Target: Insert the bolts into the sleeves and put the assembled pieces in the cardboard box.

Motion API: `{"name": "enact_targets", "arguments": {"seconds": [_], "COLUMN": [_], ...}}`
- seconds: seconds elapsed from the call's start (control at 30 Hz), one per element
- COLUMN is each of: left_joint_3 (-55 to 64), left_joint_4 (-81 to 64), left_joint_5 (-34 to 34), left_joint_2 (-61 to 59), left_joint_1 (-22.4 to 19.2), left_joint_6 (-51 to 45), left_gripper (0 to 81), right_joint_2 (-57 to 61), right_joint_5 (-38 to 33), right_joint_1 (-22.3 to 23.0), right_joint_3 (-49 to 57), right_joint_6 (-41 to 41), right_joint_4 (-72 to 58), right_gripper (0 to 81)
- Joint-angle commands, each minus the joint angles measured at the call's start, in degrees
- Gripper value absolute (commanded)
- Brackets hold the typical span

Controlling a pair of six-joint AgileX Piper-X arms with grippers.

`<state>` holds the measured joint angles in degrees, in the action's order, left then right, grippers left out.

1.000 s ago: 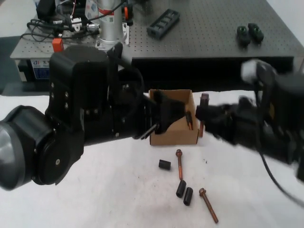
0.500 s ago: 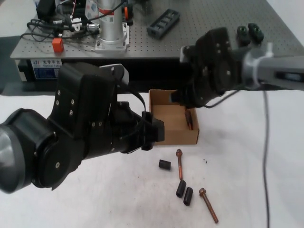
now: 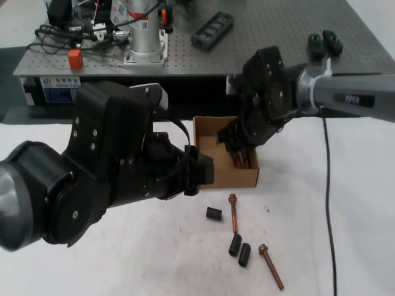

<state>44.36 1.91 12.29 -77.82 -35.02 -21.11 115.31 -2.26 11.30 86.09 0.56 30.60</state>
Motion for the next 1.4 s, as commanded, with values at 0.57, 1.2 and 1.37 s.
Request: {"name": "enact_targets", "arguments": {"seconds": [0.57,1.2,1.37], "left_joint_3": [0.1,0.7,6.7], "left_joint_4": [0.1,3.7,10.5], "left_joint_5": [-1.8,-1.2,1.6], "left_joint_2": [0.8,-0.8,-8.3], "left_joint_1": [0.0,0.0,-0.8], "left_joint_6": [2.3,6.4,9.3], "left_gripper": [40.7,40.7,40.7], "right_joint_2": [-21.8,-15.6,-21.1], "right_joint_5": [3.0,2.8,2.6], "right_joint_1": [6.2,6.7,3.6], "right_joint_3": [-31.6,-32.1,-32.3], "right_joint_6": [-1.3,-4.5,-6.1], "right_joint_4": [13.7,11.4,13.5], "right_gripper": [32.5,3.8,3.8]}}
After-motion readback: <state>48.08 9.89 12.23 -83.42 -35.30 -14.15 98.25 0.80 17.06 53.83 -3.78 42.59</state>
